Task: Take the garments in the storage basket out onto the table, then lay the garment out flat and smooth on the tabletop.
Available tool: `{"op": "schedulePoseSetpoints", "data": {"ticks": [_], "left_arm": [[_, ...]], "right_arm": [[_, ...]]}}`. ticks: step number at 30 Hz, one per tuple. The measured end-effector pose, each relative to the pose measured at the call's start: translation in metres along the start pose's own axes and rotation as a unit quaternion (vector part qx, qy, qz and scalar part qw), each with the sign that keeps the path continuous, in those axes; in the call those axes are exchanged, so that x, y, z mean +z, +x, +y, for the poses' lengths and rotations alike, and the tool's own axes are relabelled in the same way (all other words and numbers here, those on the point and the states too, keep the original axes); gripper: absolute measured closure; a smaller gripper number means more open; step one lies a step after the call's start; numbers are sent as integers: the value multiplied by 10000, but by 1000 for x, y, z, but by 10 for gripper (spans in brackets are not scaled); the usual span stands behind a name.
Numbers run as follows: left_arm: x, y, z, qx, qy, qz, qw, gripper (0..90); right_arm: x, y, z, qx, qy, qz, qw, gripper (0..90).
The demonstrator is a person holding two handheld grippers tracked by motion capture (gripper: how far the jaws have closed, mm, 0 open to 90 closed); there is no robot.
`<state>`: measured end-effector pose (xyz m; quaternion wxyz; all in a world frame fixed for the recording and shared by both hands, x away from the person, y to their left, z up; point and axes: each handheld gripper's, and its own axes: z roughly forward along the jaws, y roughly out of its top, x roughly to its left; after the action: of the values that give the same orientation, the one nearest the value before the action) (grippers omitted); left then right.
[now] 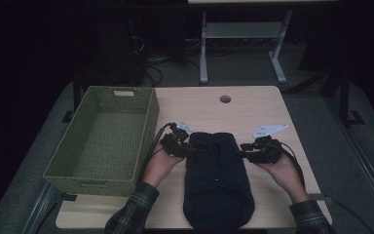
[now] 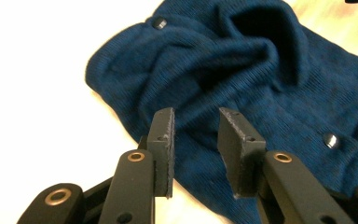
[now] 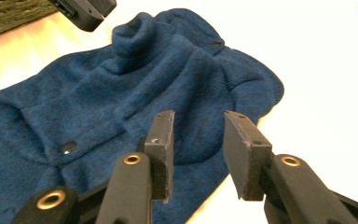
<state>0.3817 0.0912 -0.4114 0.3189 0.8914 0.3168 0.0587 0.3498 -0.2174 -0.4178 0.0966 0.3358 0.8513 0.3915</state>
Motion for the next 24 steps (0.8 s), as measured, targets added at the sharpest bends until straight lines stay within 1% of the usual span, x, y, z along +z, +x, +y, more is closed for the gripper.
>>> {"op": "schedulePoseSetpoints", "data": {"ticks": [3, 4, 5, 7, 8, 9, 10, 12, 15, 17, 19, 21, 22, 24], "left_arm": [[1, 6, 6, -73, -53, 46, 9999, 654], [2, 8, 7, -106, -64, 53, 9999, 652], [3, 10, 9, -126, -65, 65, 9999, 648], [6, 15, 12, -170, -45, 77, 9998, 647], [7, 17, 14, -159, -34, 94, 9998, 646], [8, 20, 16, -178, -49, 116, 9998, 643], [8, 22, 17, -202, -70, 118, 9997, 643], [9, 27, 20, -258, -115, 126, 9995, 643], [13, 33, 27, -188, -61, 162, 9997, 637], [16, 36, 30, -208, -69, 167, 9996, 631], [19, 39, 33, -200, -77, 224, 9995, 628], [23, 43, 35, -217, -110, 256, 9994, 628], [24, 45, 36, -231, -107, 273, 9993, 627], [28, 48, 36, -246, -52, 307, 9992, 623]], "right_arm": [[1, -7, 7, 10, -63, -5, 10000, 619], [1, -9, 10, 17, -45, -13, 10000, 616], [2, -11, 12, 32, -30, -34, 10000, 615], [3, -15, 17, 48, -92, -36, 9999, 614], [5, -18, 20, 58, -59, -47, 10000, 611], [6, -20, 22, 24, -66, -70, 10000, 611], [8, -23, 25, 89, -116, -71, 9999, 610], [11, -27, 28, 95, -101, -70, 9999, 610], [15, -32, 33, 67, -152, -107, 9998, 610], [19, -36, 36, 68, -101, -92, 9999, 606], [23, -41, 40, 58, -108, -87, 9999, 604], [26, -45, 42, 92, -190, -103, 9997, 606], [29, -47, 44, 147, -112, -86, 9998, 604], [35, -50, 45, 119, -68, -127, 9998, 604]]}}
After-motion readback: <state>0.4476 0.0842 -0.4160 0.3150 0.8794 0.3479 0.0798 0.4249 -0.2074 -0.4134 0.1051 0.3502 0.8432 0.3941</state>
